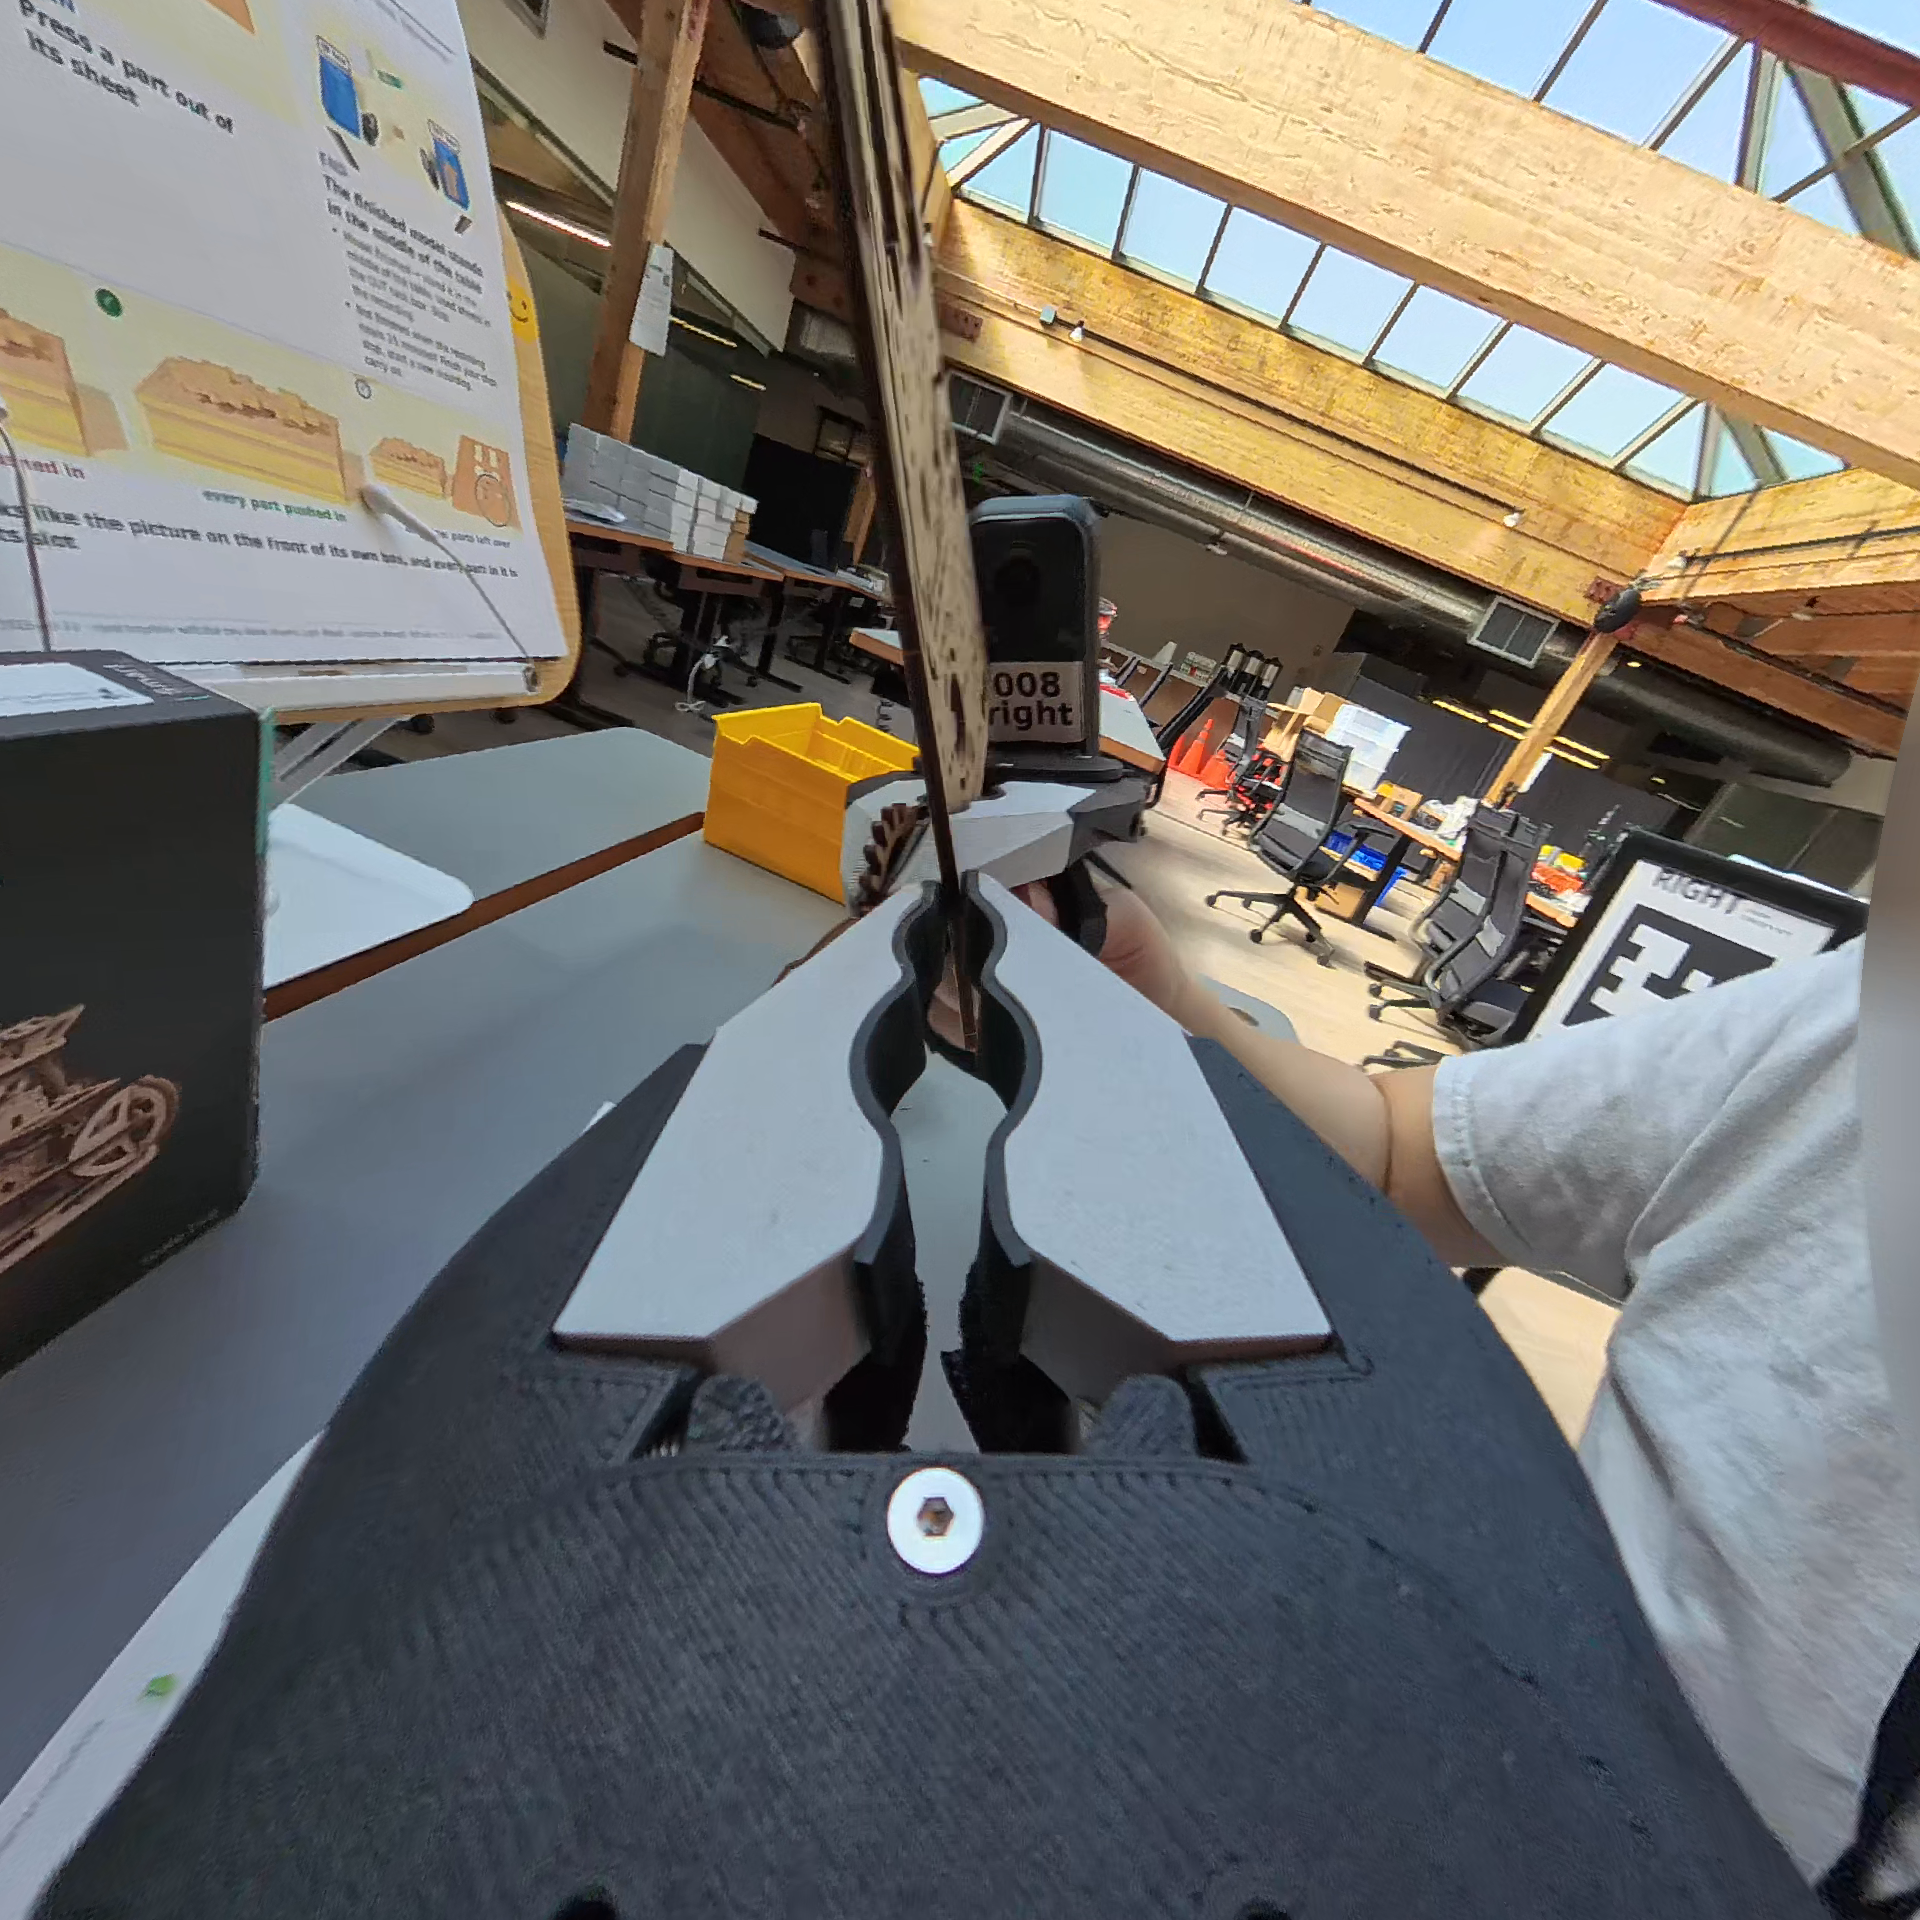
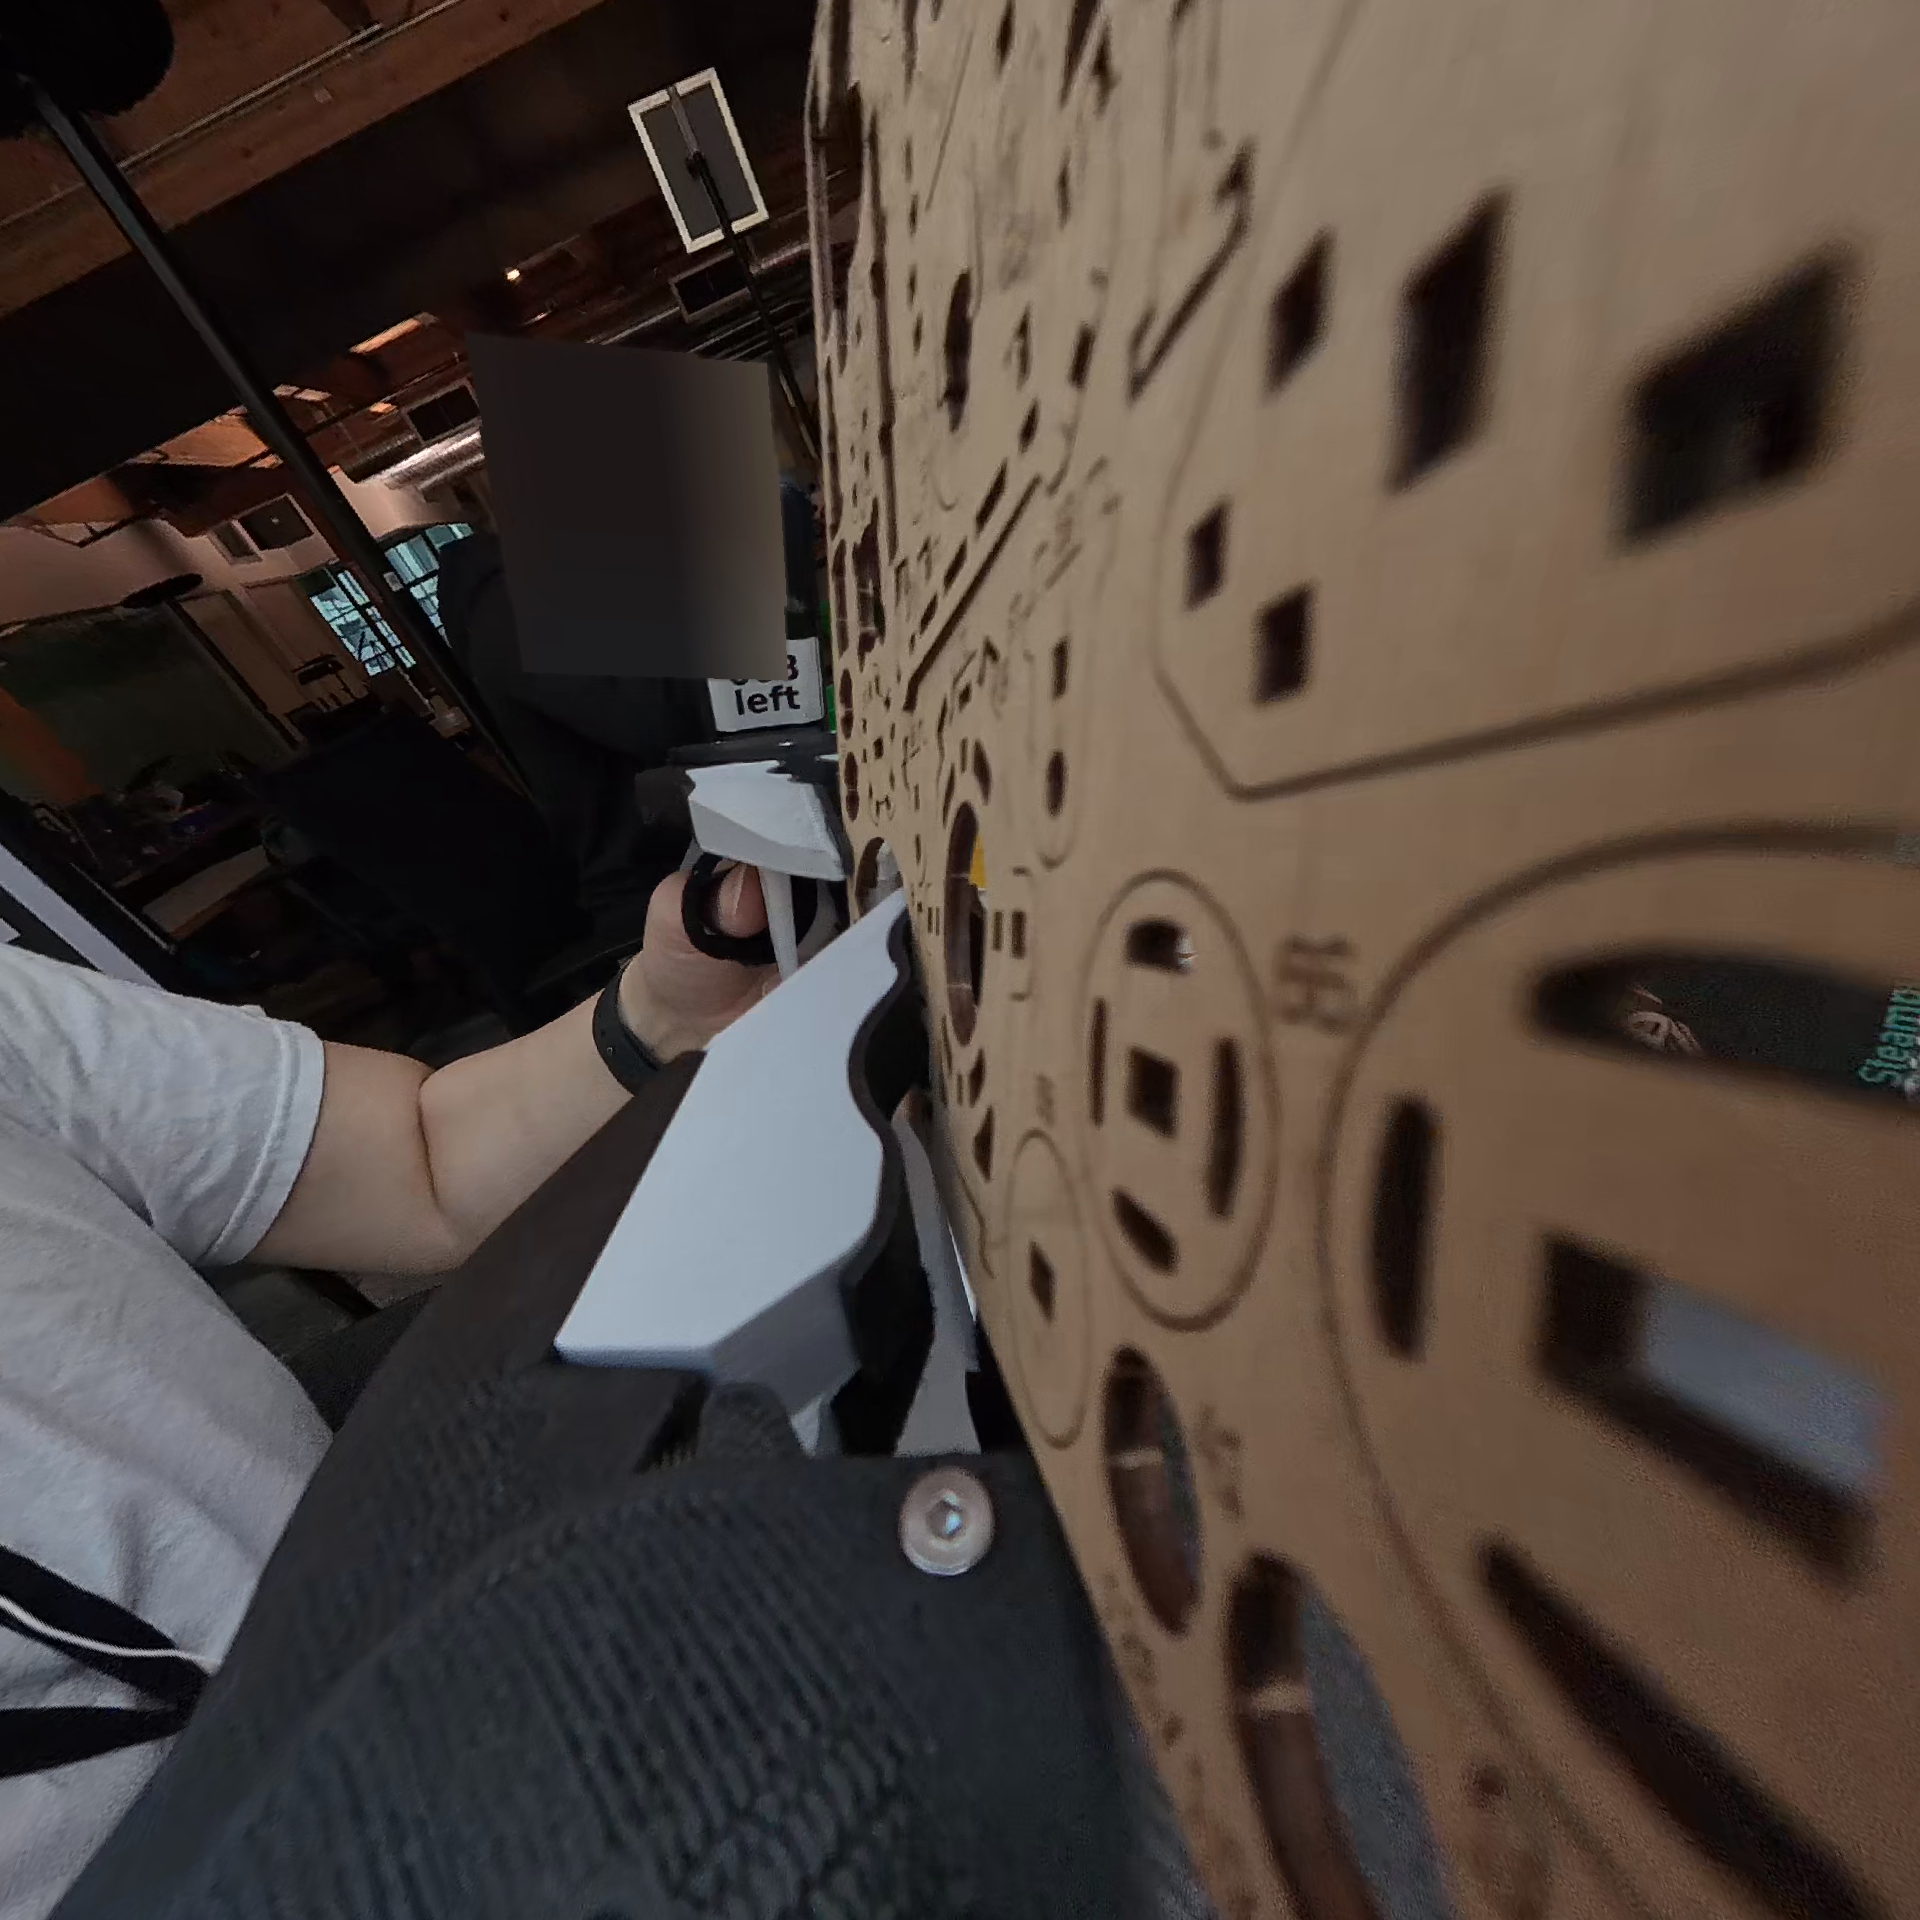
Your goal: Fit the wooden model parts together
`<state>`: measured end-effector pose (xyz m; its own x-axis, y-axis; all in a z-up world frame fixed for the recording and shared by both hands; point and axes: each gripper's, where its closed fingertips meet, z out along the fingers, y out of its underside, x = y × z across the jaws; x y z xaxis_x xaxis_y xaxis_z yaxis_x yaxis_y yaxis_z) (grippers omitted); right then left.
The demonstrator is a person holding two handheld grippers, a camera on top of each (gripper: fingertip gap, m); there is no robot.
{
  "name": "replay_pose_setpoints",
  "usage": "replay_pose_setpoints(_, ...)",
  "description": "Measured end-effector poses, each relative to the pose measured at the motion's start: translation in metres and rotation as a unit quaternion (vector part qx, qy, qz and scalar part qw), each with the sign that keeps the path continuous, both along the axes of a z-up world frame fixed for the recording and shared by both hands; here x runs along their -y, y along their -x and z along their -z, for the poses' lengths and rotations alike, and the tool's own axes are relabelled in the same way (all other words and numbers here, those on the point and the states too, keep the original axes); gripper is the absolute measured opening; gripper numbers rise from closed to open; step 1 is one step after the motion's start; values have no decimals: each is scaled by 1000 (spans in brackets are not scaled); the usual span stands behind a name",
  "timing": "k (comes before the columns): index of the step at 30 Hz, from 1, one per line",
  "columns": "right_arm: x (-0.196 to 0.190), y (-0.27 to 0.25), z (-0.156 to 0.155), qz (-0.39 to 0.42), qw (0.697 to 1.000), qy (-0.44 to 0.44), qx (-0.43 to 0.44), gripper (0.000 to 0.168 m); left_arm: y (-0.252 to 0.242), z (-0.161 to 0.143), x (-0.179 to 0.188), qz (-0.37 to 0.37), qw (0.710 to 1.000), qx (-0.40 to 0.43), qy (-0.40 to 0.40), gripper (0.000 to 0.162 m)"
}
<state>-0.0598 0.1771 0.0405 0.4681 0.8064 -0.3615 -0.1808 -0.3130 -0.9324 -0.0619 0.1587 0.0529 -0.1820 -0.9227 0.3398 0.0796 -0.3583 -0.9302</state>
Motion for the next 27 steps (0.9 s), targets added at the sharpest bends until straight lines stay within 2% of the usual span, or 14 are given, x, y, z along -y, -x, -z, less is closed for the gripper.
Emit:
replay_pose_setpoints(3,10,9,-12,-40,998,6,-50,1,5,-9,1,17,1000,26,1,0)
replay_pose_setpoints(7,5,11,-5,-29,999,2,-23,2,6,-8,-10,-15,999,34,6,0)
replay_pose_setpoints(10,7,14,-5,-27,1000,-10,12,20,11,-13,-16,-21,998,49,23,1)
replay_pose_setpoints(16,16,13,-9,-53,998,-15,17,1,11,-17,-9,-4,998,50,23,0)
replay_pose_setpoints(20,30,11,-14,-107,994,-27,22,27,25,-33,-12,-15,997,72,13,0)
replay_pose_setpoints(24,33,7,2,-128,989,-60,45,28,59,-51,-37,-48,992,112,37,0)
replay_pose_setpoints(27,33,16,27,-147,984,-59,82,28,90,-65,-55,-68,984,150,63,0)
